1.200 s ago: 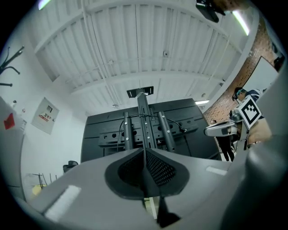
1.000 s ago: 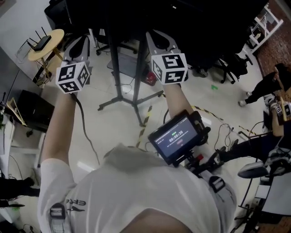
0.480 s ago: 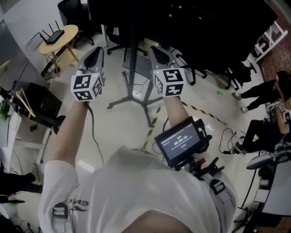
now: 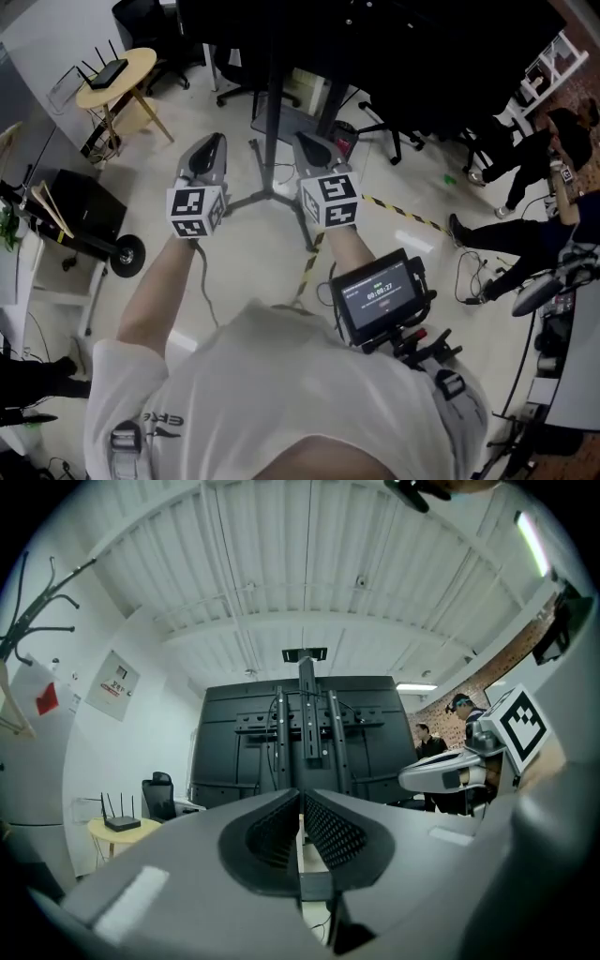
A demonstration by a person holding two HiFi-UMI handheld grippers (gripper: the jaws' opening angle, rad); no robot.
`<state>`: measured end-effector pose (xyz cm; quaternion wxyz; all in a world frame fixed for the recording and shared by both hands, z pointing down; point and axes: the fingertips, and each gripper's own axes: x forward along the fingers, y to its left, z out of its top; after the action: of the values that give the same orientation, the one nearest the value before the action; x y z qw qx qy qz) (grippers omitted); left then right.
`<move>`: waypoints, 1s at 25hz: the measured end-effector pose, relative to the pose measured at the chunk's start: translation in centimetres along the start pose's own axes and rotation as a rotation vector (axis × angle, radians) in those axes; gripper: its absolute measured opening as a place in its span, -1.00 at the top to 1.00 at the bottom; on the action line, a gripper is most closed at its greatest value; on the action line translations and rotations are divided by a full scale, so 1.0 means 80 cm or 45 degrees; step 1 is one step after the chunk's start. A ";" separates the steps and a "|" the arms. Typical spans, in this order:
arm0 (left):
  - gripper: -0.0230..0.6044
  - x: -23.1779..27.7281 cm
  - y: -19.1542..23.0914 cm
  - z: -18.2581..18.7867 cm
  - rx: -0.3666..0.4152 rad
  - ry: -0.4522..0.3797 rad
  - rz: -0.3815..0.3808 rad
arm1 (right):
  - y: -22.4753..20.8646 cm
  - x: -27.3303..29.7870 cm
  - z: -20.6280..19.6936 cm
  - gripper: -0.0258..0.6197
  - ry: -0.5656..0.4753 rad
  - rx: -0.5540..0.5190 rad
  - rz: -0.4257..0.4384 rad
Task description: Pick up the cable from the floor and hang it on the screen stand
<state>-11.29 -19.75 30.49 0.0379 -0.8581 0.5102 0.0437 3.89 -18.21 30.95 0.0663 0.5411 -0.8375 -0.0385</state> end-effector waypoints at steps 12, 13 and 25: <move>0.87 -0.047 -0.065 -0.066 -0.032 0.116 0.018 | 0.010 -0.061 -0.073 0.88 0.083 0.129 0.041; 0.87 -0.047 -0.067 -0.065 -0.025 0.112 0.018 | 0.009 -0.063 -0.074 0.88 0.086 0.132 0.041; 0.87 -0.025 -0.079 -0.076 -0.028 0.153 0.018 | -0.016 -0.058 -0.084 0.88 0.108 0.165 0.045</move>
<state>-6.45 -15.67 36.91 -0.0026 -0.8559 0.5171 -0.0019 7.95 -14.49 37.08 0.0673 0.5307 -0.8440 0.0400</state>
